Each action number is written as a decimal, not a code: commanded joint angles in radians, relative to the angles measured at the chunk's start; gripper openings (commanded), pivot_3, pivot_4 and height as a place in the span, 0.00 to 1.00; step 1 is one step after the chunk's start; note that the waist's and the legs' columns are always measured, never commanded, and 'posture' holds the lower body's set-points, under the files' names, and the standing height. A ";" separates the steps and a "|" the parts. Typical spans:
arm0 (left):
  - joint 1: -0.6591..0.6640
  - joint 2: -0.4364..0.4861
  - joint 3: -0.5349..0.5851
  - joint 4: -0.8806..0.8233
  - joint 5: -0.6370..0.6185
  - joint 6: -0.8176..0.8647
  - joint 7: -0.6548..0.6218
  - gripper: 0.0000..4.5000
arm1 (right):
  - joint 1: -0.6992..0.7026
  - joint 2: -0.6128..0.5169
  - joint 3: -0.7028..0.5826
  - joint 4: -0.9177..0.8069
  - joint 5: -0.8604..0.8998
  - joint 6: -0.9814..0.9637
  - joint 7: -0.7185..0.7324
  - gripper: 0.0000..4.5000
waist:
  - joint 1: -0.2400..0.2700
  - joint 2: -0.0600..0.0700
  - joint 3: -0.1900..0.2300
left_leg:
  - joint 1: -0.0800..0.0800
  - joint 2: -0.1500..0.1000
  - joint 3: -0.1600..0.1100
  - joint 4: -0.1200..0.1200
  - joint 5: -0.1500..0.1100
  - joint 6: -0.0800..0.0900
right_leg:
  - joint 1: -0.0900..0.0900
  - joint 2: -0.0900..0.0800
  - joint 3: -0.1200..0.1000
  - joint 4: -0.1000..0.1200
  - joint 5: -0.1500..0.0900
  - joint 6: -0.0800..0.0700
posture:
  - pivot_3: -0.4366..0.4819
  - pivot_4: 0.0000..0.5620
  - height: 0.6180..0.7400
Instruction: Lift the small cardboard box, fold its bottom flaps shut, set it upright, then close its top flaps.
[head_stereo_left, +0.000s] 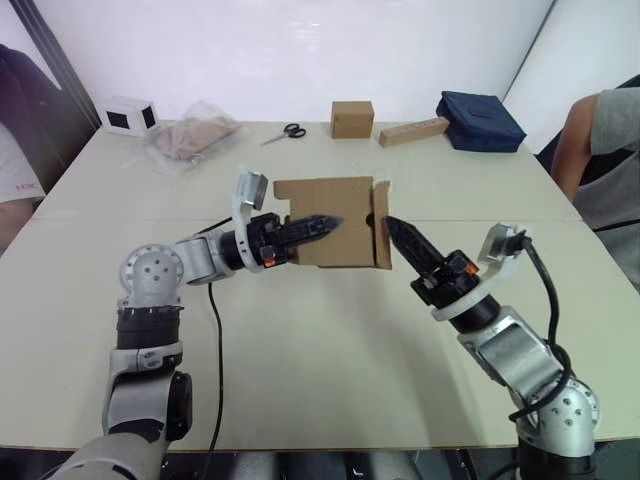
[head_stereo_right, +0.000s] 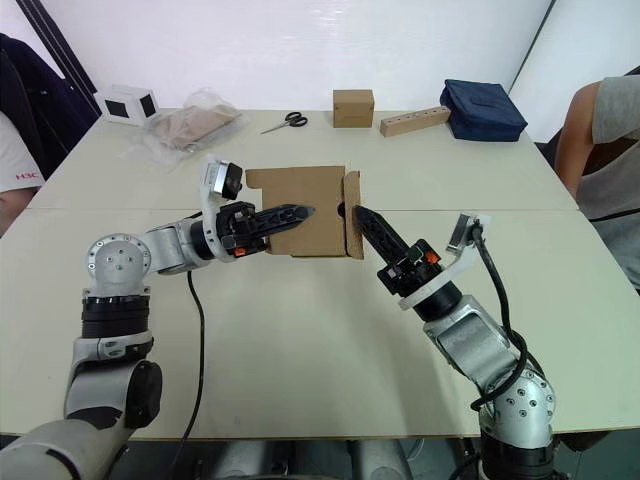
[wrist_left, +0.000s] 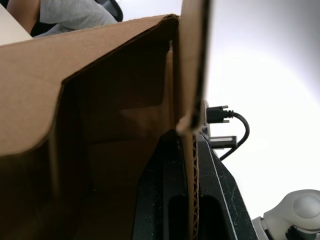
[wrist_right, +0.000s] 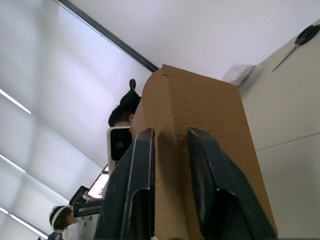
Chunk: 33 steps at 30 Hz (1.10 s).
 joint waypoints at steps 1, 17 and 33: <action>0.002 0.001 0.016 -0.035 -0.027 -0.014 0.001 0.00 | -0.009 -0.011 0.003 -0.023 0.005 -0.018 0.010 0.27 | 0.000 0.000 0.000 | 0.000 0.000 0.000 0.000 0.000 0.000 | 0.000 0.000 0.000 0.000 0.000 0.000 | 0.48 0.27 1.00; 0.009 -0.006 0.016 -0.037 -0.033 -0.028 0.010 0.00 | -0.002 -0.052 0.013 -0.022 -0.042 -0.036 -0.002 0.12 | 0.001 0.000 0.000 | 0.000 0.000 0.000 0.000 0.000 0.000 | 0.000 0.000 0.000 0.000 0.000 0.000 | 0.48 0.27 1.00; 0.010 -0.001 0.015 -0.038 -0.037 -0.025 0.016 0.00 | -0.021 -0.042 0.035 -0.022 -0.200 -0.050 0.024 0.12 | 0.001 0.000 0.000 | 0.000 0.000 0.000 0.000 0.000 0.000 | 0.000 0.000 0.000 0.000 0.000 0.000 | 0.48 0.27 1.00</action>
